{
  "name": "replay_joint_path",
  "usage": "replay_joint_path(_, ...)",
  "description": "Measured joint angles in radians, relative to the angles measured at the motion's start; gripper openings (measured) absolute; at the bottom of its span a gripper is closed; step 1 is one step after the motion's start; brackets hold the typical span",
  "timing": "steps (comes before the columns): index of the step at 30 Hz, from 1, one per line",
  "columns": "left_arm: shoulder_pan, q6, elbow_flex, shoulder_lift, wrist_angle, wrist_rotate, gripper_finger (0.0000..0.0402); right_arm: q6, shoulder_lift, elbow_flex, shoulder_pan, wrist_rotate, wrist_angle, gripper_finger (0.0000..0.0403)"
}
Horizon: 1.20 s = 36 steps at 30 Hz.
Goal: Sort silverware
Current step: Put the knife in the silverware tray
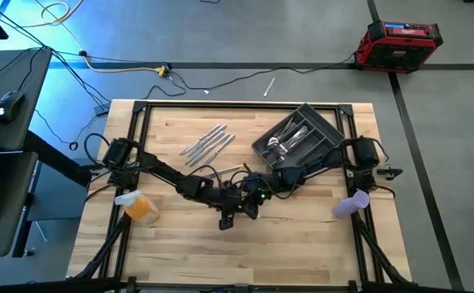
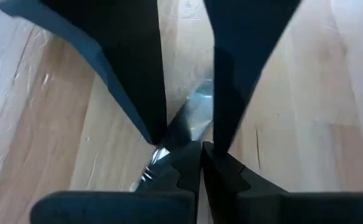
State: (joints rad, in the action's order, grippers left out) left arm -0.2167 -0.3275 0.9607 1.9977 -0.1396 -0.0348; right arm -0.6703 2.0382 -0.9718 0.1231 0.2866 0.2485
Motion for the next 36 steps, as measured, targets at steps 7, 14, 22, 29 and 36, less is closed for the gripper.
replay_joint_path(7,0.005,0.023,-0.001,0.001,-0.001,-0.048,0.0000,0.005,0.013,0.001,0.025,-0.013,0.041,0.0158)
replay_joint_path(14,0.001,0.087,-0.001,0.003,-0.001,-0.096,0.0000,0.085,0.014,-0.003,0.080,-0.118,-0.006,0.0127)
replay_joint_path(22,-0.034,0.095,-0.004,-0.088,0.082,-0.117,0.0000,0.192,0.011,-0.005,0.094,-0.187,-0.076,0.0009)
replay_joint_path(29,-0.063,0.085,-0.002,-0.273,0.211,-0.211,0.0001,0.201,-0.002,-0.007,0.098,-0.237,-0.088,0.0000)
replay_joint_path(36,-0.097,-0.123,-0.003,-0.404,0.614,-0.531,0.0001,0.154,-0.070,0.004,0.105,-0.374,-0.129,0.0000)
